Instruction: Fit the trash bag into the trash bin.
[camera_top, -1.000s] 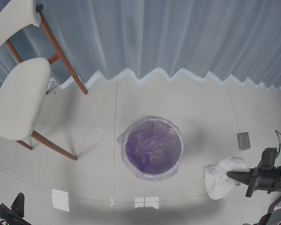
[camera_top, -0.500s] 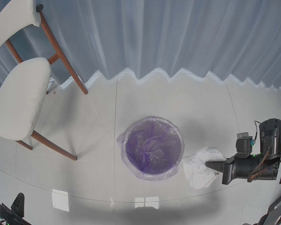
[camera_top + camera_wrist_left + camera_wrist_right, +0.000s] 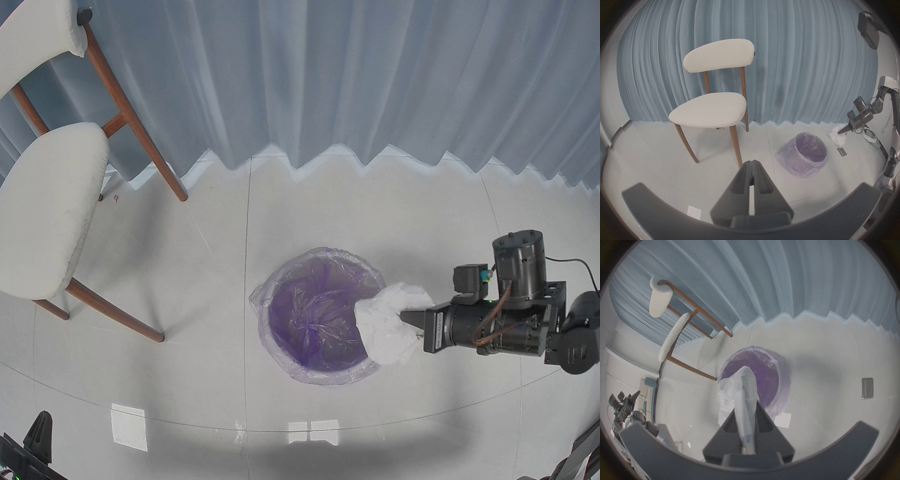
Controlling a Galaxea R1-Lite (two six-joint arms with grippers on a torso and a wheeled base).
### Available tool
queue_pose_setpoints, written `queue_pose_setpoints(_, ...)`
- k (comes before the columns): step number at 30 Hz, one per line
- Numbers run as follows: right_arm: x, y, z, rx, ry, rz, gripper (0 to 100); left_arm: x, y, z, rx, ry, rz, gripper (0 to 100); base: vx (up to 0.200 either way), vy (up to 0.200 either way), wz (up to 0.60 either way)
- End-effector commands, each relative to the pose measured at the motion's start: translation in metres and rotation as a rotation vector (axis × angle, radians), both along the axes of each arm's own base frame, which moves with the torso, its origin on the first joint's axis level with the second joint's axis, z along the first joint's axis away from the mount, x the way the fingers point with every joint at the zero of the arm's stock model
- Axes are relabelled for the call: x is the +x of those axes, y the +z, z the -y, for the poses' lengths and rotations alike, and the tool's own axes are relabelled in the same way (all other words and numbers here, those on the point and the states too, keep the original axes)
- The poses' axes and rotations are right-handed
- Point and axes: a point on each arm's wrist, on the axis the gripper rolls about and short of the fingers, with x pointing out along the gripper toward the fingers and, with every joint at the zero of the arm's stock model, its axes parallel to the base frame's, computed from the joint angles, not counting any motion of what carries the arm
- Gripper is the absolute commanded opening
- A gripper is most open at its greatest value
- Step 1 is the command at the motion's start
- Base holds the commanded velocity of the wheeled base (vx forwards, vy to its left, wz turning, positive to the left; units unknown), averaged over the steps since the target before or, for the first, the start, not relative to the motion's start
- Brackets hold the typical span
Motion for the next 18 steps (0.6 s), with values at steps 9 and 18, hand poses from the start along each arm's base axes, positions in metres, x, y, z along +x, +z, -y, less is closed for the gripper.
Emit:
queue_pose_setpoints(9, 0.06, -0.03, -0.043, -0.034, 0.01, -0.031, 0, 0.0, -0.005, 0.0, 0.0, 0.0, 0.001, 0, 0.0, 0.0, 0.0)
queue_pose_setpoints(18, 0.091, -0.053, -0.066, -0.05, 0.016, -0.036, 0, 0.0, -0.005, 0.0, 0.0, 0.0, 0.001, 0, 0.0, 0.0, 0.0)
